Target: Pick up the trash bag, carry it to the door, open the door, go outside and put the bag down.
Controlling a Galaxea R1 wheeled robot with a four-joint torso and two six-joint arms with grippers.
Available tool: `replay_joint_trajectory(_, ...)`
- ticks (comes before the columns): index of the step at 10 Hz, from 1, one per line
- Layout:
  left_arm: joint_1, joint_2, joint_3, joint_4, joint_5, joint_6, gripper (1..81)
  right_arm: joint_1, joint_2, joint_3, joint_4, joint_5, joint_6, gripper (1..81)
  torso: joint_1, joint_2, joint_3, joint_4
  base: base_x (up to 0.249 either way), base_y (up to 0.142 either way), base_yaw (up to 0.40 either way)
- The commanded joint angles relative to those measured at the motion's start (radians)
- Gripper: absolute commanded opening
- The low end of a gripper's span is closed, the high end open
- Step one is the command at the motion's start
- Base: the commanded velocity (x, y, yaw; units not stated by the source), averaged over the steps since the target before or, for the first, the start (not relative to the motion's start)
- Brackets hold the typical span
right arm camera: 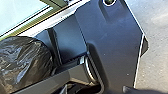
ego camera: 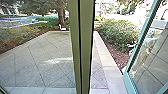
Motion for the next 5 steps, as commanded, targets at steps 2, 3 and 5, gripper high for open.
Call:
replay_joint_trajectory(2,-0.034,0.009,0.011,0.01,0.064,0.009,1.0,0.034,-0.015,-0.004,-0.007,-0.05,-0.001,81.1,0.0,0.0,0.0,0.0,0.0,-0.103,0.0)
replay_joint_trajectory(3,-0.034,0.011,0.011,0.008,0.064,0.009,1.0,0.034,-0.015,-0.004,-0.006,-0.05,-0.001,81.1,0.0,0.0,0.0,0.0,0.0,-0.108,0.0)
replay_joint_trajectory(5,-0.034,0.009,0.011,0.008,0.062,0.009,1.0,0.031,-0.015,-0.004,-0.007,-0.05,-0.002,81.1,0.0,0.0,0.0,0.0,0.0,-0.118,0.0)
